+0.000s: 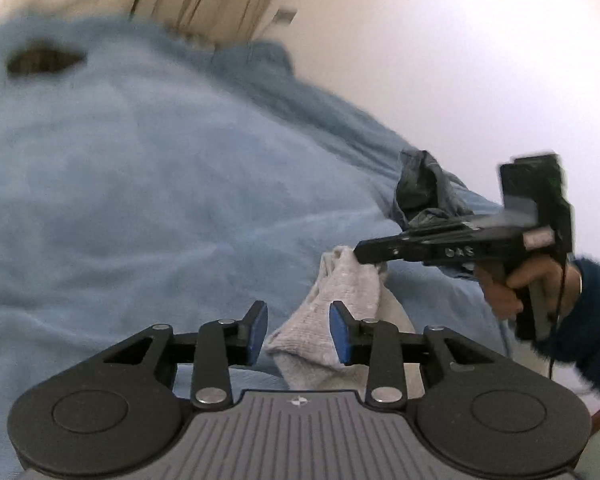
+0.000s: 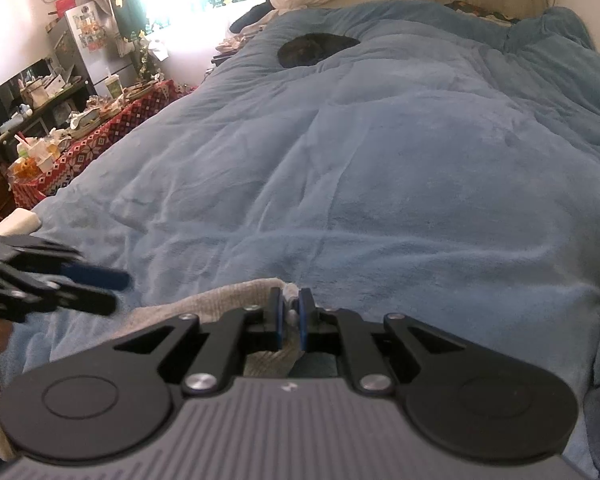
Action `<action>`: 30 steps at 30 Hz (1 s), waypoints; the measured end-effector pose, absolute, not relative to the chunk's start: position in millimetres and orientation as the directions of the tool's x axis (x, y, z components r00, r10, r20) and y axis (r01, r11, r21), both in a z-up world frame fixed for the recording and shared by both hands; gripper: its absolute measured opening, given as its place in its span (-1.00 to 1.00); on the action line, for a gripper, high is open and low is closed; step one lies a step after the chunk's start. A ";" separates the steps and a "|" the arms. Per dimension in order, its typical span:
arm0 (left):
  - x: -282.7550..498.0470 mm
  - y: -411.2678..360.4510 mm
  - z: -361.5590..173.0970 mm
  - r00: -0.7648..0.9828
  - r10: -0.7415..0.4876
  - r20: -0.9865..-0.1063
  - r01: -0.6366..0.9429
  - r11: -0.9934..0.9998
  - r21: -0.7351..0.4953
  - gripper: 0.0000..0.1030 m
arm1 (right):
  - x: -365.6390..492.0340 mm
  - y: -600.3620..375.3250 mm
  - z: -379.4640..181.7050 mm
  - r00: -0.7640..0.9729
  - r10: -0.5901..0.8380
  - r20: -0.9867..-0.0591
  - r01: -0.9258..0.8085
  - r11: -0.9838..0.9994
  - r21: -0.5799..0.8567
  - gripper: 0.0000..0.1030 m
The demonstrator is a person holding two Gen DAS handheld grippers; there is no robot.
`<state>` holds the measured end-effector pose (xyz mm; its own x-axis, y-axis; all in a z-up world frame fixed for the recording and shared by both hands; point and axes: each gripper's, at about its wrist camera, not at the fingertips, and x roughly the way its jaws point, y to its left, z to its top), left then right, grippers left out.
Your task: Fold clothes
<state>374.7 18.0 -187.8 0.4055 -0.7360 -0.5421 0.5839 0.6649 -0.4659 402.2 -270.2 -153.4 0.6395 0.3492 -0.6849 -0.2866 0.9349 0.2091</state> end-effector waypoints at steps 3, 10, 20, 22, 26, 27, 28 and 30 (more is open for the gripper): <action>382.5 11.1 -201.2 0.369 -0.724 -0.584 0.565 0.673 -0.478 -0.83 | 403.3 -271.6 -153.0 0.638 0.352 -0.685 -0.286 0.934 0.214 -0.84; 373.2 26.8 -202.6 0.436 -0.694 -0.572 0.521 0.713 -0.469 -0.89 | 405.4 -270.6 -155.6 0.635 0.359 -0.684 -0.302 0.930 0.209 -0.84; 373.4 51.3 -202.1 0.448 -0.719 -0.532 0.381 0.692 -0.613 -0.62 | 399.2 -278.2 -148.4 0.669 0.347 -0.657 -0.267 0.937 0.224 -0.80; 375.6 57.7 -204.7 0.440 -0.729 -0.524 0.343 0.676 -0.652 -0.33 | 395.9 -280.4 -144.7 0.678 0.351 -0.646 -0.262 0.936 0.234 -0.79; 384.6 57.0 -217.6 0.391 -0.756 -0.526 0.266 0.639 -0.721 -0.33 | 389.7 -281.1 -140.8 0.692 0.351 -0.631 -0.251 0.936 0.246 -0.76; 386.2 54.3 -221.0 0.381 -0.761 -0.525 0.257 0.633 -0.731 -0.33 | 389.2 -281.6 -141.4 0.693 0.351 -0.630 -0.247 0.936 0.250 -0.75; 387.6 51.4 -224.4 0.372 -0.765 -0.525 0.250 0.627 -0.738 -0.33 | 388.7 -282.0 -142.1 0.694 0.350 -0.629 -0.243 0.936 0.253 -0.75; 390.1 46.0 -230.1 0.358 -0.776 -0.519 0.237 0.613 -0.754 -0.42 | 388.8 -282.9 -143.1 0.695 0.348 -0.629 -0.237 0.937 0.258 -0.75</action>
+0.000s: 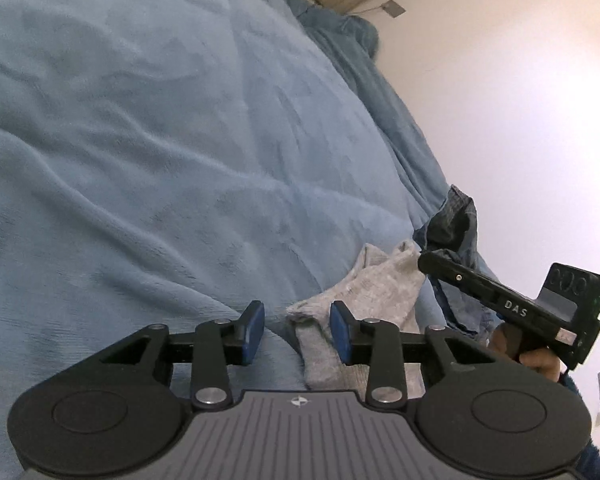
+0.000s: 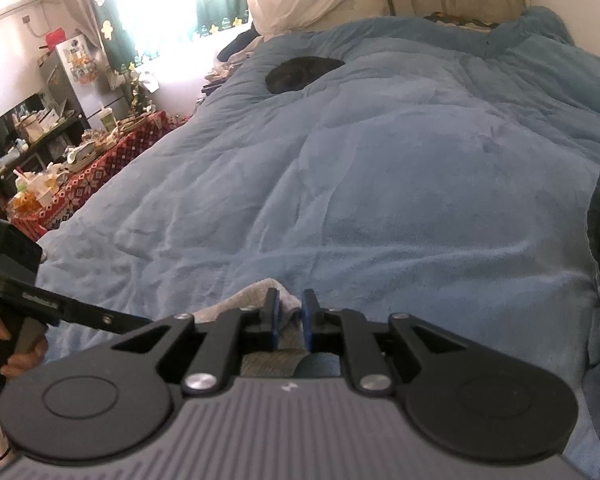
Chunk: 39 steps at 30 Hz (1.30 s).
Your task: Fold clothes
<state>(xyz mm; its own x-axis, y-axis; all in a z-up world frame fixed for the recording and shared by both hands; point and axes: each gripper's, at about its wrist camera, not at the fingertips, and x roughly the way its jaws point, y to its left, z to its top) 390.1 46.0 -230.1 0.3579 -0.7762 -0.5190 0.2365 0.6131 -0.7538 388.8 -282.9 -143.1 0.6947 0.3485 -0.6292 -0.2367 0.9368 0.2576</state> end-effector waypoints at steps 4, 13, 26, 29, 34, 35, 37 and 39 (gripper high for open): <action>389.8 46.1 -229.9 0.395 -0.774 -0.495 0.202 0.599 -0.775 -0.87 | 389.5 -286.4 -141.3 0.703 0.343 -0.624 -0.228 0.939 0.259 -0.73; 383.7 40.9 -230.2 0.413 -0.760 -0.502 0.213 0.616 -0.758 -0.87 | 392.5 -297.5 -146.1 0.691 0.358 -0.628 -0.168 0.925 0.342 -0.55; 382.3 41.3 -226.2 0.444 -0.741 -0.503 0.217 0.634 -0.742 -0.87 | 404.5 -289.3 -164.2 0.697 0.373 -0.612 -0.131 0.906 0.402 -0.87; 380.8 36.7 -226.8 0.451 -0.726 -0.519 0.231 0.656 -0.718 -0.87 | 412.0 -283.8 -169.3 0.689 0.352 -0.634 -0.134 0.921 0.365 -0.87; 379.6 32.6 -225.4 0.446 -0.727 -0.522 0.248 0.661 -0.708 -0.79 | 417.2 -285.5 -172.1 0.684 0.358 -0.636 -0.125 0.916 0.381 -0.73; 379.0 34.1 -223.4 0.451 -0.724 -0.522 0.248 0.664 -0.706 -0.76 | 414.6 -287.5 -169.0 0.696 0.348 -0.628 -0.118 0.918 0.379 -0.62; 375.4 39.4 -217.2 0.467 -0.715 -0.520 0.253 0.672 -0.696 -0.54 | 406.5 -289.8 -161.4 0.718 0.331 -0.613 -0.113 0.924 0.366 -0.55; 369.0 43.0 -208.0 0.482 -0.708 -0.516 0.275 0.681 -0.679 -0.49 | 396.6 -291.1 -152.8 0.736 0.314 -0.599 -0.115 0.931 0.347 -0.59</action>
